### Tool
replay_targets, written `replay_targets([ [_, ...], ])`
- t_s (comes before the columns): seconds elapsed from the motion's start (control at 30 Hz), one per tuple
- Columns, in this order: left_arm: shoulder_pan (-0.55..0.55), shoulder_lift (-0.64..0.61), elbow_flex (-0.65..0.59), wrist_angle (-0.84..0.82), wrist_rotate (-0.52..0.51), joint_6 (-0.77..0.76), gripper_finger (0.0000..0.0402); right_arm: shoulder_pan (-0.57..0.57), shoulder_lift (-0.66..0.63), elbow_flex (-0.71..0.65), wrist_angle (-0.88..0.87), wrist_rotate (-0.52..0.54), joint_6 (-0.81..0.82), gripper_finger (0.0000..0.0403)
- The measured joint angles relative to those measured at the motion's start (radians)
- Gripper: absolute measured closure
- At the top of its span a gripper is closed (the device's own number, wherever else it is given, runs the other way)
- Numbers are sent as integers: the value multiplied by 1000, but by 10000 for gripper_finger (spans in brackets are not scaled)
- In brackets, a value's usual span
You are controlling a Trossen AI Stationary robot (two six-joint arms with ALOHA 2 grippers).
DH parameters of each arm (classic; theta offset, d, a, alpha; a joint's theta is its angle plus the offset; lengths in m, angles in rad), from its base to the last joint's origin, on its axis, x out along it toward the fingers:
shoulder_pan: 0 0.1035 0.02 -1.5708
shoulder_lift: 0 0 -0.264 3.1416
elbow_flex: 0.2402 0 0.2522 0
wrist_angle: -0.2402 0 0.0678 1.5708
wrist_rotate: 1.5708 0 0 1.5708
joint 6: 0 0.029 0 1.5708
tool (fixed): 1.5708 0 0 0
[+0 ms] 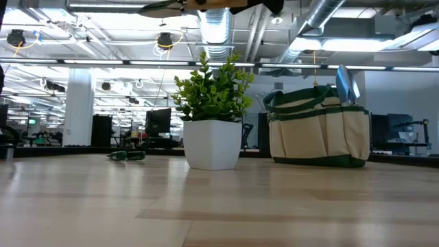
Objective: Pick & Place Garden tools in Gardening bag
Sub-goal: Put the brown trowel into the brown gardening bag
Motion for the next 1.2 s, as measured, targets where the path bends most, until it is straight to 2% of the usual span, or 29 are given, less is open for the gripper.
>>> replay_targets([
  [0.1, 0, 7, 0, 22, 3, -4, 364, -7, 0, 0, 0, -33, 0, 208],
  [0.67, 0, 10, 0, 44, 5, -4, 364, -7, 0, 0, -13, -67, 3, 272],
  [0.97, -1, 10, 0, 48, 6, -1, 364, -7, 0, 0, -17, -82, 0, 343],
  [1.2, 0, 10, 0, 51, 5, -3, 364, -7, -1, 0, -19, -81, 0, 343],
])
